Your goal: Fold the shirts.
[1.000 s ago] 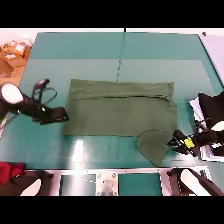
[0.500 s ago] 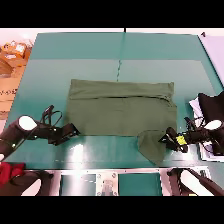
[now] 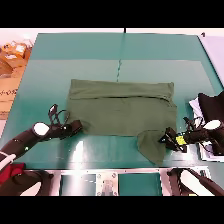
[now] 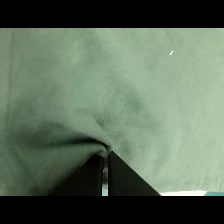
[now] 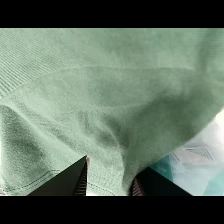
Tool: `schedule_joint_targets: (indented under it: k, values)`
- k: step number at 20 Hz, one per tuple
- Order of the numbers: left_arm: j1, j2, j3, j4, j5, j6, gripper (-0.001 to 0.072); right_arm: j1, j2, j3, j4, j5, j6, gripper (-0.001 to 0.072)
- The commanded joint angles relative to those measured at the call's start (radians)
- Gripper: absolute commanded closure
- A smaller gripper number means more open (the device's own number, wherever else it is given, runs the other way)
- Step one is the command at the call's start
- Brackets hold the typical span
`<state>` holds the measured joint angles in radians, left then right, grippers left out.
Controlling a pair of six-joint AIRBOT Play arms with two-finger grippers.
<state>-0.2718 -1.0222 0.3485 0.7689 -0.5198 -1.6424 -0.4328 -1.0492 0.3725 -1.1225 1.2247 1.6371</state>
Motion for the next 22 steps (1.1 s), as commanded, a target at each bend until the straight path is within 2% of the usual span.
schedule_joint_targets:
  k: [1,2,3,4,5,9,11,12,15,19,22]
  values:
    - [-0.013,-0.012,0.040,0.018,-0.051,0.058,0.0686,0.001,0.000,0.007,-0.003,-0.085,-0.007,0.0361]
    - [-0.010,-0.012,0.058,0.051,-0.086,0.055,0.0686,0.001,0.000,0.017,-0.003,-0.063,-0.023,0.0361]
    - [0.000,-0.012,0.075,0.075,-0.122,0.053,0.0686,0.001,0.000,0.027,-0.003,-0.043,-0.025,0.0397]
    - [0.015,-0.012,0.087,0.089,-0.149,0.054,0.0686,0.001,0.000,0.034,-0.003,-0.043,-0.039,0.0586]
    - [0.035,-0.012,0.099,0.104,-0.174,0.054,0.0687,0.001,0.000,0.039,-0.003,-0.049,-0.053,0.0690]
    - [0.107,-0.012,0.182,0.266,-0.368,0.054,0.0687,-0.001,0.007,0.083,-0.043,-0.001,-0.063,0.0690]
    - [0.107,-0.012,0.232,0.382,-0.486,0.053,0.0687,-0.001,0.035,0.103,-0.158,0.063,0.002,0.0690]
    - [0.107,-0.012,0.249,0.409,-0.526,0.055,0.0687,-0.001,0.056,0.108,-0.195,0.094,0.032,0.0690]
    - [0.107,-0.007,0.272,0.421,-0.648,0.088,0.0687,-0.001,0.139,0.125,-0.198,0.156,0.035,0.0690]
    - [0.107,-0.006,0.333,0.420,-0.631,0.120,0.0687,0.000,0.219,0.230,-0.063,0.153,0.014,0.0690]
    - [0.107,-0.023,0.437,0.420,-0.541,0.158,0.0686,0.026,0.180,0.347,0.043,0.072,-0.028,0.0690]
